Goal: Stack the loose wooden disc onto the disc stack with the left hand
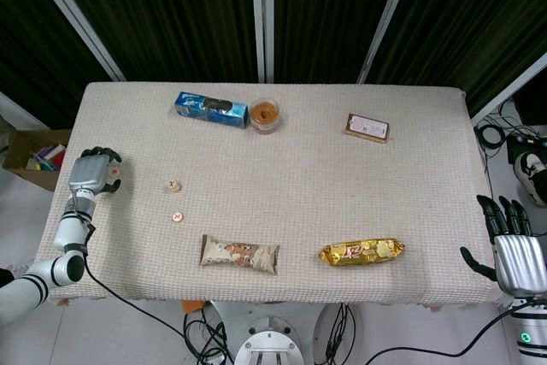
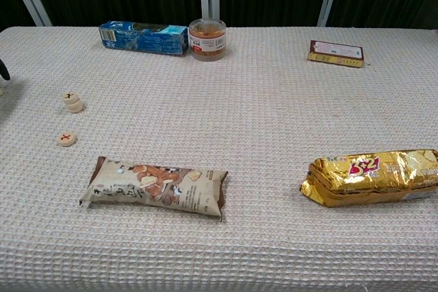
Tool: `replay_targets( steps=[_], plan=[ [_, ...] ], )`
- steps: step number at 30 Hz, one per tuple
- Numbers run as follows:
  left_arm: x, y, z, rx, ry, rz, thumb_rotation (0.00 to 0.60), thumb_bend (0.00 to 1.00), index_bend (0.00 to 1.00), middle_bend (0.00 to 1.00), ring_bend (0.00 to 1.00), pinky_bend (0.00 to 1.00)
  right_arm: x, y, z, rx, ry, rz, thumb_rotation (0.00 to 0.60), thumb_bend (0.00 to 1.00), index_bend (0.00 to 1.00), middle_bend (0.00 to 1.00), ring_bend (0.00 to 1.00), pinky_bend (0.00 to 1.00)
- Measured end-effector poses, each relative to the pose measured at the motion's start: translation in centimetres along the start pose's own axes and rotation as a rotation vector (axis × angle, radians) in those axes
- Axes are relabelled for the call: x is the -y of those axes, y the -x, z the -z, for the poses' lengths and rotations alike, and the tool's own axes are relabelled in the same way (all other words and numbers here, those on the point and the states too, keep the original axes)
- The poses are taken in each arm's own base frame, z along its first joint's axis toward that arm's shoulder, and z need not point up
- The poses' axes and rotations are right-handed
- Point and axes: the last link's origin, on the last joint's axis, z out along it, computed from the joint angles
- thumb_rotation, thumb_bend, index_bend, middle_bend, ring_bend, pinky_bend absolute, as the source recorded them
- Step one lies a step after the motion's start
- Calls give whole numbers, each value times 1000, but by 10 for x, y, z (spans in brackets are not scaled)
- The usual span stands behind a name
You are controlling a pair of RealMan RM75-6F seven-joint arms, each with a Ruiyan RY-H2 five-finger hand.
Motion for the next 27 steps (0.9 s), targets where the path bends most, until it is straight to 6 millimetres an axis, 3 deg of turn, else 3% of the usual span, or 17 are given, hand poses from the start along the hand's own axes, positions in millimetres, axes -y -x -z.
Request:
replay_targets(
  steps=[27],
  plan=[
    [8,7,-8,1,-25,10,600,369,416,176,109,134,3,0,0,-8,12,3,600,176,9,124,0,83]
  ],
)
